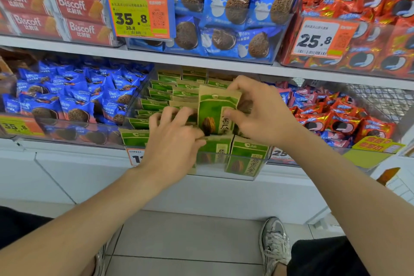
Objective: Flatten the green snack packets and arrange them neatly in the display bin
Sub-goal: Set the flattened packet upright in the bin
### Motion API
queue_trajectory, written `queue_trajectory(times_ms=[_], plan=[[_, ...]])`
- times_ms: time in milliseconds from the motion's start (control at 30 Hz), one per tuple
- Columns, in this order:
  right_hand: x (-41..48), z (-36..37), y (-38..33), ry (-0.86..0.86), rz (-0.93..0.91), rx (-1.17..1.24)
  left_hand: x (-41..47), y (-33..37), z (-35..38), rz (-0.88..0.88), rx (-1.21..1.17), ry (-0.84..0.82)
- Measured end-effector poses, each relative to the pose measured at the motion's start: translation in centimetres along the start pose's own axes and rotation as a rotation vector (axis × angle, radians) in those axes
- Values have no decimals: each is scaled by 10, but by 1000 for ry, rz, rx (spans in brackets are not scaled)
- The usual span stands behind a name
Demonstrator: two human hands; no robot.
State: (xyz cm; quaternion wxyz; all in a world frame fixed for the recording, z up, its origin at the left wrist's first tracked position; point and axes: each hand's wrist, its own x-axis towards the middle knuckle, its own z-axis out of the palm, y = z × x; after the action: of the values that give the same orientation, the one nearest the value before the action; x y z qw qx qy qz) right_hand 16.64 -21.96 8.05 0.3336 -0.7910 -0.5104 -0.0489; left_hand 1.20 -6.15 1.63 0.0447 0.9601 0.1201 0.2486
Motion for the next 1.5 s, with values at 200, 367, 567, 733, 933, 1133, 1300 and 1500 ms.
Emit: queue_trajectory(times_ms=[200,367,567,733,933,1133,1300,1500], plan=[[0,9,6,-167,-3,-159,7,-4,-1,-30,-3,-43],[5,15,0,-147,-81,-220,5,0,2,-42,-54,89],[8,24,-2,-441,-3,-466,4,-4,4,14,-108,122],[1,26,2,-254,26,-351,-1,-8,10,152,-50,71],[13,25,6,-125,54,-522,-3,-3,11,211,-59,59],[26,35,12,-91,135,-562,-7,2,16,225,22,-9],[39,33,17,196,98,-465,-7,1,15,244,36,-6],[22,18,-1,343,-168,-237,-9,-1,4,287,-21,5]])
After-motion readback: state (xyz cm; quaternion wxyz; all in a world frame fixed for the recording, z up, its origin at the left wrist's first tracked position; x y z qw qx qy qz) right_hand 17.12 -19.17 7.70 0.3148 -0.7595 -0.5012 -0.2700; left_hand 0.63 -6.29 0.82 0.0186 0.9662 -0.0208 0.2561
